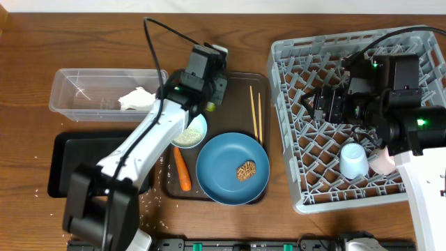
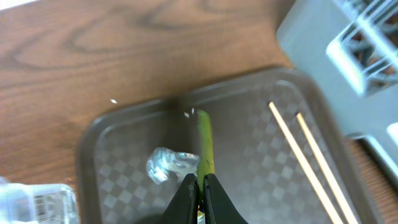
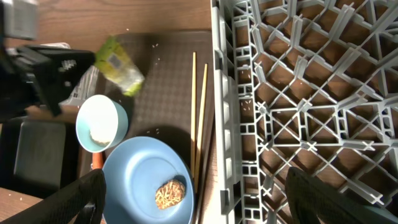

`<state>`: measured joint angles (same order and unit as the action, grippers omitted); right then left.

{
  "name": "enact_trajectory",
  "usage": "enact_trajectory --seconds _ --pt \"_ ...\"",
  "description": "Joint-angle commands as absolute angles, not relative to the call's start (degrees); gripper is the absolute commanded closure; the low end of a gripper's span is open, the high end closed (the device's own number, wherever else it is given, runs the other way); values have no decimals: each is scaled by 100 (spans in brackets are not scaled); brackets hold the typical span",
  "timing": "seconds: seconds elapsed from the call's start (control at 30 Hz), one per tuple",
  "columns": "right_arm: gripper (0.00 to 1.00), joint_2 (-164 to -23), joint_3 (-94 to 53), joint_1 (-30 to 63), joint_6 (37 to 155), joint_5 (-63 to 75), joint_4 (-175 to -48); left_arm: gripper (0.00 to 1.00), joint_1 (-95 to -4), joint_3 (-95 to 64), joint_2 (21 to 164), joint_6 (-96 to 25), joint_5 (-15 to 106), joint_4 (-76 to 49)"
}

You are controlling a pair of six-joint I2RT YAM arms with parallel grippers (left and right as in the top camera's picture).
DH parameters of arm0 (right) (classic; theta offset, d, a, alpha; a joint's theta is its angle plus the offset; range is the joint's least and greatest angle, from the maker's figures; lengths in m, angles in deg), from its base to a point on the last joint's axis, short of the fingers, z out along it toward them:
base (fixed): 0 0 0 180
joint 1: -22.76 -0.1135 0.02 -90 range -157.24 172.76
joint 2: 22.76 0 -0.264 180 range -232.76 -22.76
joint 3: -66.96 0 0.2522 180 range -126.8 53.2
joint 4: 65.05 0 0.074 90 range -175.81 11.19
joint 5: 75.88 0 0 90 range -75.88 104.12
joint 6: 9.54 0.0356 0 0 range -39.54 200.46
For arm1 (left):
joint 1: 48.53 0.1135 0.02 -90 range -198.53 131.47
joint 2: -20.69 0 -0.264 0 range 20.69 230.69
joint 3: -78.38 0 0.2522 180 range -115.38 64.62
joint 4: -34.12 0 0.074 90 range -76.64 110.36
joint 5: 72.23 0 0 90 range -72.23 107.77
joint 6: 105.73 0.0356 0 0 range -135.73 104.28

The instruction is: Sort waste into correct bins and load items into the dishwasher rack

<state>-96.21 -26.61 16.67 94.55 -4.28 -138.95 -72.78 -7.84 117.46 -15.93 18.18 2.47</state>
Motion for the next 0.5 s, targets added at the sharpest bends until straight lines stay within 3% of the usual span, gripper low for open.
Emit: enact_trajectory --seconds 0.0,0.47 --pt "15 -9627 -2663 1593 9523 -408 -13865 94 -7241 -797 11372 -1713 1673 194" --pt "14 -9627 -2663 1593 9523 -410 -13891 94 -6812 -806 10577 -1611 653 164"
